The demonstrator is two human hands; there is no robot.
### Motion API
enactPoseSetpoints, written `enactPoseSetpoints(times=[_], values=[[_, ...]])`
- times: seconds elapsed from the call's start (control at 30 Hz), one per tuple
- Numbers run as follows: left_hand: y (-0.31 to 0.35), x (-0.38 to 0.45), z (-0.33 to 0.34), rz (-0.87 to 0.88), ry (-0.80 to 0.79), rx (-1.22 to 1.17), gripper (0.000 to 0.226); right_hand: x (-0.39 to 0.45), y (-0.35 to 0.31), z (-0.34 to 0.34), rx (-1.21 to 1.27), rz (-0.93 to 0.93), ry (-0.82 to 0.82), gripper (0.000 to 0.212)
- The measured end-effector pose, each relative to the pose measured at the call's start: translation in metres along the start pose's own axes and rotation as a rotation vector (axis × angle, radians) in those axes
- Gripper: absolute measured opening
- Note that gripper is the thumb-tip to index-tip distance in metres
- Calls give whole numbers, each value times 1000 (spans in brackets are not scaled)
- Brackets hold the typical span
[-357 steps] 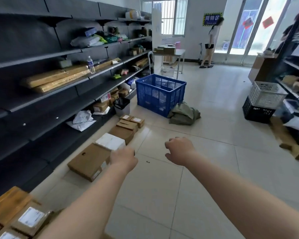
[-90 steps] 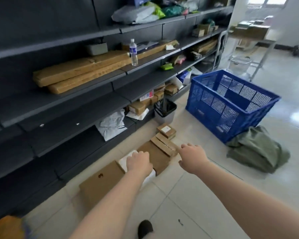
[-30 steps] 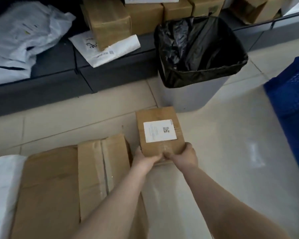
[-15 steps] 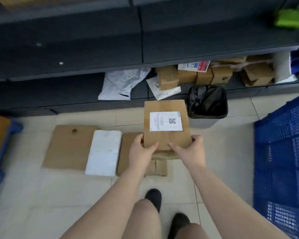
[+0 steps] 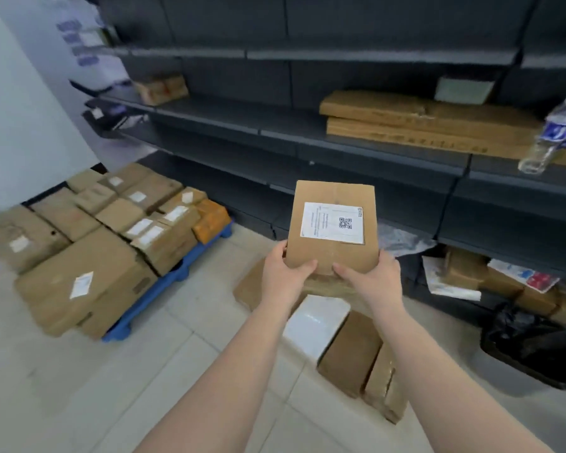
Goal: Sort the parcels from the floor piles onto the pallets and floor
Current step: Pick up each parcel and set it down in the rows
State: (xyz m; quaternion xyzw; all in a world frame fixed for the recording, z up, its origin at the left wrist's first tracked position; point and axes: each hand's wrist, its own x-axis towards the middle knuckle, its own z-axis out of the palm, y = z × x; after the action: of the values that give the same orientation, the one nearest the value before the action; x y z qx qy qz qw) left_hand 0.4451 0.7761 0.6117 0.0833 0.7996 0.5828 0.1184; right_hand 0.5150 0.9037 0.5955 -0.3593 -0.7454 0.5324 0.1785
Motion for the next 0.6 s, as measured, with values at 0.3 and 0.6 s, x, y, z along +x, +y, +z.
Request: enactPoseSetpoints(times=[0.3, 0.6], values=[[-56, 10, -221, -6, 134, 72, 50, -92, -69, 191, 29, -67, -113, 69], [-115, 58, -355, -91, 225, 72, 61, -121, -105, 339, -3, -84, -205, 74]])
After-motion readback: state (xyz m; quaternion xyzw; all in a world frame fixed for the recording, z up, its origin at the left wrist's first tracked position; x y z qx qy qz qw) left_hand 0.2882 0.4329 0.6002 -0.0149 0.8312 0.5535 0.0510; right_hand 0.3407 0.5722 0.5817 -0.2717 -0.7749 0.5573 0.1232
